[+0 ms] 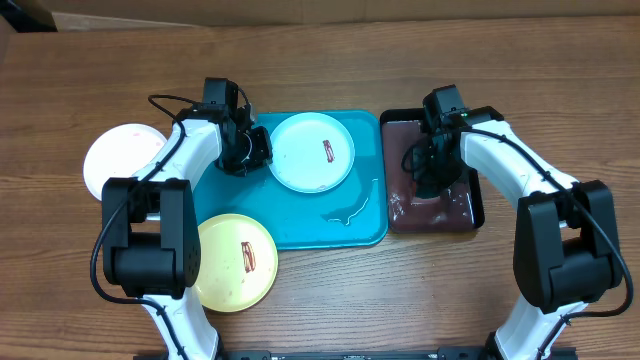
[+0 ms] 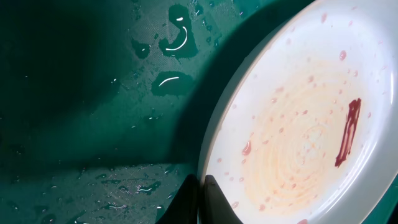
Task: Clean dirty plates on tray and stack at the side
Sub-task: 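Rub the sponge in the black tray's water with the right gripper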
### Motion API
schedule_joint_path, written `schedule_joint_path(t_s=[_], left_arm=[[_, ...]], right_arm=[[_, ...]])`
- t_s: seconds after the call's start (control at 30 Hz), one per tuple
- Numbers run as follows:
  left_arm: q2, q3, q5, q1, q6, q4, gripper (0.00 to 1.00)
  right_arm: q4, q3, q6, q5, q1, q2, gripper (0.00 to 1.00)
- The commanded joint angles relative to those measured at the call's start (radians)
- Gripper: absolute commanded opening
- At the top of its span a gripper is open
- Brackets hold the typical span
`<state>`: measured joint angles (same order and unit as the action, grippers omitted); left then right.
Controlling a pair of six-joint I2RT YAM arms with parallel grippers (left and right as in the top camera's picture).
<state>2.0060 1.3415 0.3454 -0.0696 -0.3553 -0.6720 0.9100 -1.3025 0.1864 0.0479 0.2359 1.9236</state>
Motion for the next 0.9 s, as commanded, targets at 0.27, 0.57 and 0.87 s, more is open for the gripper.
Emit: schedule_joint_path(t_s=[0.27,0.57,0.87], left_arm=[[0.015,0.017,0.021,0.003,0.019,0.007,0.06],[0.015,0.017,0.022,0.003,0.019,0.007,0.06],[0.015,0.017,0.022,0.003,0.019,0.007,0.06]], right_arm=[[0.011,0.001,0.000,0.006,0.010,0.005,0.44],[-0.026,0.032,0.000,0.006,0.012,0.005,0.42],[-0.026,0.039,0.000,0.006,0.012,0.005,0.39]])
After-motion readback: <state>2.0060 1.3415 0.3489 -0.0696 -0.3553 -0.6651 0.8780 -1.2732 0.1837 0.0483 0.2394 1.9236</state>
